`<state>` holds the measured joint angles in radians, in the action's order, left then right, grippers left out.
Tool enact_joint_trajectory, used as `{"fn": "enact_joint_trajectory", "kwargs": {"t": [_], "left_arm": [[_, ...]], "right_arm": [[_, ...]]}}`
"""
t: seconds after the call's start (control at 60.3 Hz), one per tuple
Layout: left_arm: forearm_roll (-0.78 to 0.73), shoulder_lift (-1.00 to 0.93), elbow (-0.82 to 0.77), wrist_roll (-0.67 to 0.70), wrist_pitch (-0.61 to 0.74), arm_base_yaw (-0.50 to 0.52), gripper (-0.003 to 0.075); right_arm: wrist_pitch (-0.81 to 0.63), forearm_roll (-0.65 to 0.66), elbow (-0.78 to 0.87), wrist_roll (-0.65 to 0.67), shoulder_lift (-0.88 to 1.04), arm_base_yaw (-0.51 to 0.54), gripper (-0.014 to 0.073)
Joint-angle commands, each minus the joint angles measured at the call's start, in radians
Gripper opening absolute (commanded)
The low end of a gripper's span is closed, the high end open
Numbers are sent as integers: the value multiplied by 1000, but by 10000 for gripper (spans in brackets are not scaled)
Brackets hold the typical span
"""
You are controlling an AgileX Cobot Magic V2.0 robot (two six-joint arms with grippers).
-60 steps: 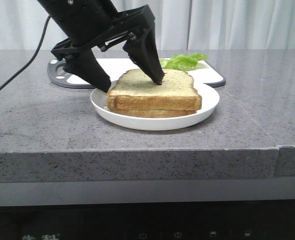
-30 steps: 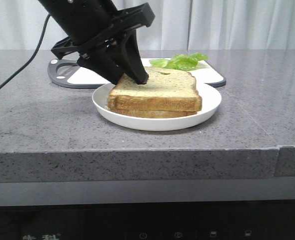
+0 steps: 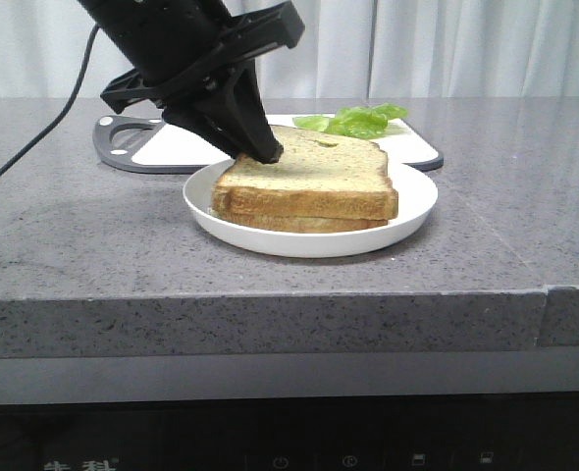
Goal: Left arm grabs bread, right arm adds lettuce
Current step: 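Lower the left gripper onto the top bread slice and grasp it, then lift the top bread slice off the plate with the left gripper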
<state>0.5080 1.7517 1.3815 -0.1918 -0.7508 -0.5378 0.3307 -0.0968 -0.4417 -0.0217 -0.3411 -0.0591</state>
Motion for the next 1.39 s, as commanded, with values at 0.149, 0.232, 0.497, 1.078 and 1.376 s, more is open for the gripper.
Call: {"fn": "enact_joint_trajectory", "kwargs": {"t": [0.149,0.232,0.497,1.078,1.376], "left_arm": [[37,-101,30,-1,48,-5,-20],[44,-118,30,-1,62,-5,-20],[40,-188,30,-1,132,-1,-20],[-327,-624,-432,37,637,-1,-21],[-358,-836,-642,37,693,77,-21]], "right_arm": [[-81,8,-38,-3,-13,7,659],[-81,8,-38,-3,-13,7,659],[-81,8,-38,-3,-13,7,659],[-67,8,-100,-3,-168,6,659],[-99,8,-297,-67,-520,-53,659]]}}
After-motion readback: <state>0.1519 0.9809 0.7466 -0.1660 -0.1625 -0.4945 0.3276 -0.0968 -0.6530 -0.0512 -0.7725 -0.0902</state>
